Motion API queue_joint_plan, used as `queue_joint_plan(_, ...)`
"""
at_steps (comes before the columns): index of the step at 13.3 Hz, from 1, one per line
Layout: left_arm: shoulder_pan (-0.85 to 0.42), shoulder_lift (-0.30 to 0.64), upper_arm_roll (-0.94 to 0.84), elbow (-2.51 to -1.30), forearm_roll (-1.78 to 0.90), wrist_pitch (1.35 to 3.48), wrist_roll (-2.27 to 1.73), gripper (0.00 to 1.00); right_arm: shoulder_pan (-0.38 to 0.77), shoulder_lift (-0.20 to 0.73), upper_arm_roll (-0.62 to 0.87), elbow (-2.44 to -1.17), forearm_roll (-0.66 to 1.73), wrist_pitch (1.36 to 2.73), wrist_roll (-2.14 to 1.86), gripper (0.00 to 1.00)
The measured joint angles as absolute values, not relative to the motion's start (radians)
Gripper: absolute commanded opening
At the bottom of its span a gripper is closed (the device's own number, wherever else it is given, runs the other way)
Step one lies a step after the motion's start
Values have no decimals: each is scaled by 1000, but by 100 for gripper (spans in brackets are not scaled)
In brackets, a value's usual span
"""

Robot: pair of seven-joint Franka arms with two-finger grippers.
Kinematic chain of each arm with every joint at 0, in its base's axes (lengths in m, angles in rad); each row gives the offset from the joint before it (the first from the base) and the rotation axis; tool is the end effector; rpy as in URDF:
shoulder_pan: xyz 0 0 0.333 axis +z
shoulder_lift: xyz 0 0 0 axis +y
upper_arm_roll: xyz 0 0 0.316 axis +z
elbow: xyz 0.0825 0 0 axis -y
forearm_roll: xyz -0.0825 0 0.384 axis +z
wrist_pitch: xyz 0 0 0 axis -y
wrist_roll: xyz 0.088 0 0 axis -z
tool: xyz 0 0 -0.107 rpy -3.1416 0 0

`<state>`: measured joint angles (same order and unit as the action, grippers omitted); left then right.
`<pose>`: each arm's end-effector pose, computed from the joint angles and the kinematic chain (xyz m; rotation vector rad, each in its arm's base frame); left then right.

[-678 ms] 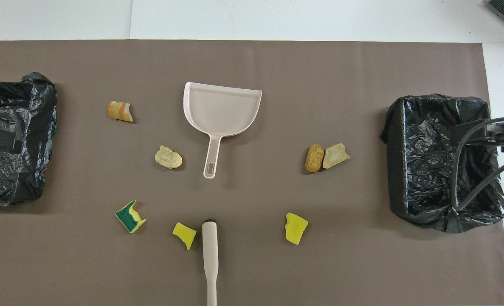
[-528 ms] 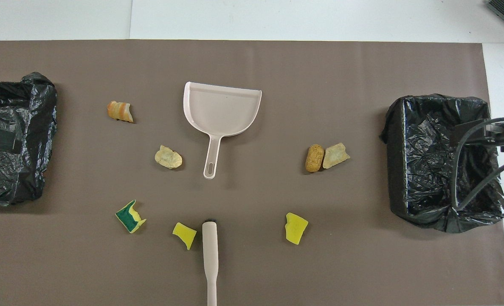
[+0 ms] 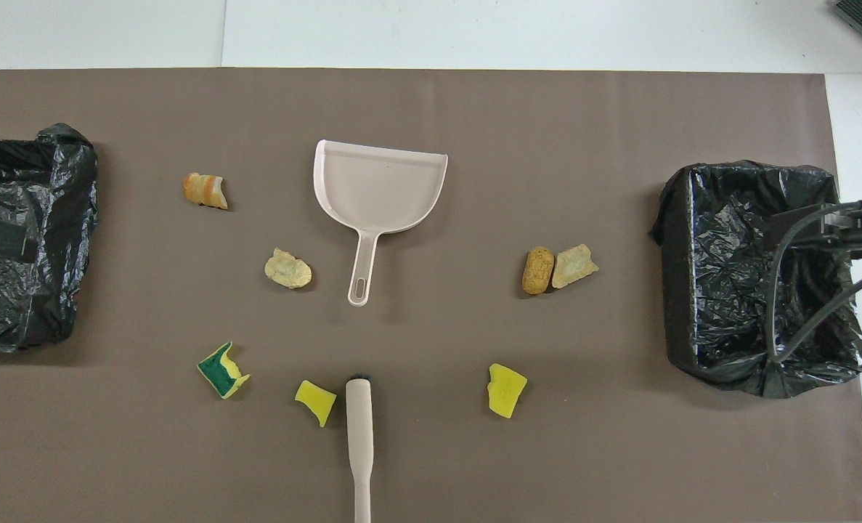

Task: Sweep and dump trash in bin

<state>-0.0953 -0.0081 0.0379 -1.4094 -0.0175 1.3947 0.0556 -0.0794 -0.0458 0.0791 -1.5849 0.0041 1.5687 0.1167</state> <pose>0.5308 -0.0325 0.6882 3.1188 -0.1811 -0.0103 0.5403 0.0014 0.6426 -3.1337 0.1835 -0.0461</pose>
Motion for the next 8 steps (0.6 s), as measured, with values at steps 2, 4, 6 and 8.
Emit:
queue_joint_plan(2, -95, -8, 38, -1409, -17, 1395, 56, 100, -79, -45, 79, -1585, 4, 1569, 117, 100)
queue_joint_plan(4, -95, -8, 38, -1409, -17, 1395, 56, 100, -79, -44, 80, -1585, 4, 1569, 117, 100)
queue_joint_plan(6, -95, -8, 38, -1409, -17, 1395, 56, 100, -78, -44, 81, -1585, 4, 1561, 117, 100)
queue_joint_plan(8, -95, -8, 38, -1409, -17, 1395, 56, 100, -78, -44, 81, -1585, 4, 1545, 117, 100)
